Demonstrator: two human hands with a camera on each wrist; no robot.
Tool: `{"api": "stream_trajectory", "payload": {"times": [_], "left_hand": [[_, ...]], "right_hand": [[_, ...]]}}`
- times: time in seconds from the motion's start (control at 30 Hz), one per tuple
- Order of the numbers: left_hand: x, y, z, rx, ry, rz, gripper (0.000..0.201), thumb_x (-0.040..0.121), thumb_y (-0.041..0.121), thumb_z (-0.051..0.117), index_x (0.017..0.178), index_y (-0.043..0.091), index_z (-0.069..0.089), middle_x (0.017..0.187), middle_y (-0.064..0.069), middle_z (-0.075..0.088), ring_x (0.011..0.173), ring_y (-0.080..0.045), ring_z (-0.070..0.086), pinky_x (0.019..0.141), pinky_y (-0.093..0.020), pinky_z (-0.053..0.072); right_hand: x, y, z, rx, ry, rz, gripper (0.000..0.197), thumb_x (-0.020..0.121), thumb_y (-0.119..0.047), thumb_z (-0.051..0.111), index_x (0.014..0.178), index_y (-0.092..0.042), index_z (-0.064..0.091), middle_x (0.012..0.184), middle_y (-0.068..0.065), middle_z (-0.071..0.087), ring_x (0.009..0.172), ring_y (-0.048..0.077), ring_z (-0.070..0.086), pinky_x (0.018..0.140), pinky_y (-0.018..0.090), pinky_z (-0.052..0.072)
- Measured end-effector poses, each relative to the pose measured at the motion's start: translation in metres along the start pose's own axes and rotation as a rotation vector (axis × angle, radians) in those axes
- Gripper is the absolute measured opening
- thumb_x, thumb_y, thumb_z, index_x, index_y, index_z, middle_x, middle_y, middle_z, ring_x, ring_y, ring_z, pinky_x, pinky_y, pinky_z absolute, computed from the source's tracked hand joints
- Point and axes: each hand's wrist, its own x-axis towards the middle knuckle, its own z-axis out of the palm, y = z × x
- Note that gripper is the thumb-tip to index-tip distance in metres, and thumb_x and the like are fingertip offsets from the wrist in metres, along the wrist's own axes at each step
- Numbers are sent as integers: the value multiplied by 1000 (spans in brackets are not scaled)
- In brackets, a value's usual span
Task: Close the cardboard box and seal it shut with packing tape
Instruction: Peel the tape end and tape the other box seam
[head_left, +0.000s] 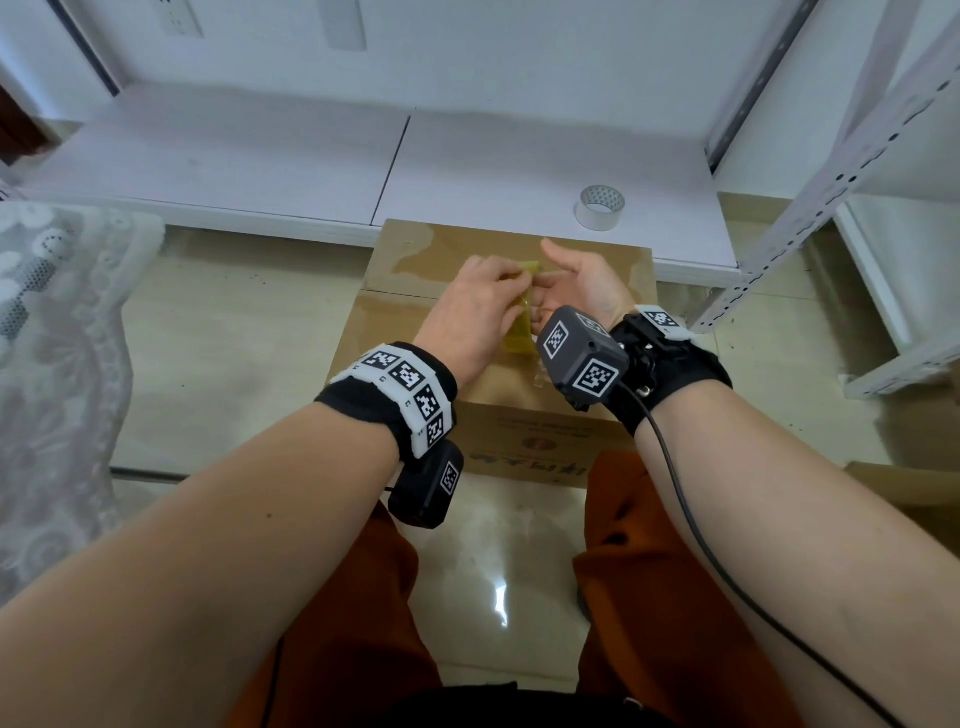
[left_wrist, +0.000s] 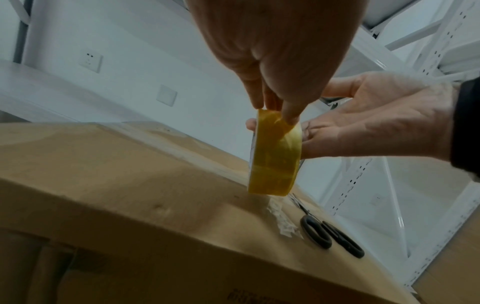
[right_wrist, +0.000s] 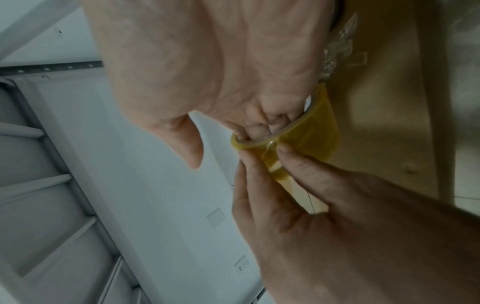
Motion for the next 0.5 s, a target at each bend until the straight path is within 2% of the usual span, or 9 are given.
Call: {"api": "stream_trajectory", "payload": {"times": [0.17, 0.23, 0.3, 0.33, 0.43, 0.5], "left_hand": [[1, 0, -1, 1, 9, 32, 20, 85, 7, 67, 103, 0, 71, 114, -13, 67, 100, -30, 59, 87, -37, 50], [1, 1, 1, 3, -38, 15, 27, 82, 9, 70, 108, 0, 69, 120, -12, 65, 106, -29, 58, 93, -38, 50], [0, 0, 2, -14, -107, -8, 47, 75, 12, 78, 118, -1, 63, 128, -13, 59, 117, -27, 53, 103, -34, 43], [-1, 0, 1, -12, -124, -15, 54, 72, 13, 80, 120, -1, 60, 128, -13, 58, 119, -27, 51, 104, -33, 41], [-2, -1, -1, 35, -93, -20, 54, 68, 11, 82, 116, 1, 59, 120, -13, 59, 111, -27, 53, 97, -37, 47], [-3, -2, 0, 44, -66, -26, 54, 67, 10, 82, 115, 1, 59, 116, -13, 60, 107, -27, 54, 92, -34, 47]], "right_hand": [[0, -1, 0, 33, -4, 8, 41, 98, -43, 41, 98, -4, 55, 67, 6, 62, 53, 20, 60, 55, 27, 52], [1, -1, -1, 54, 10, 14, 40, 97, -43, 42, 96, -5, 55, 69, 6, 60, 54, 20, 60, 55, 28, 52], [1, -1, -1, 94, -1, 21, 39, 97, -42, 44, 94, -4, 54, 69, 7, 59, 53, 21, 60, 54, 30, 55], [1, -1, 0, 110, -11, 25, 39, 97, -42, 44, 93, -4, 53, 69, 8, 58, 53, 21, 61, 53, 31, 55], [0, 0, 3, 118, -29, 20, 38, 97, -41, 44, 94, -4, 52, 67, 8, 58, 51, 21, 61, 52, 31, 55], [1, 1, 4, 111, -24, 11, 37, 97, -41, 44, 96, -4, 53, 67, 8, 58, 51, 21, 61, 50, 32, 55]]}}
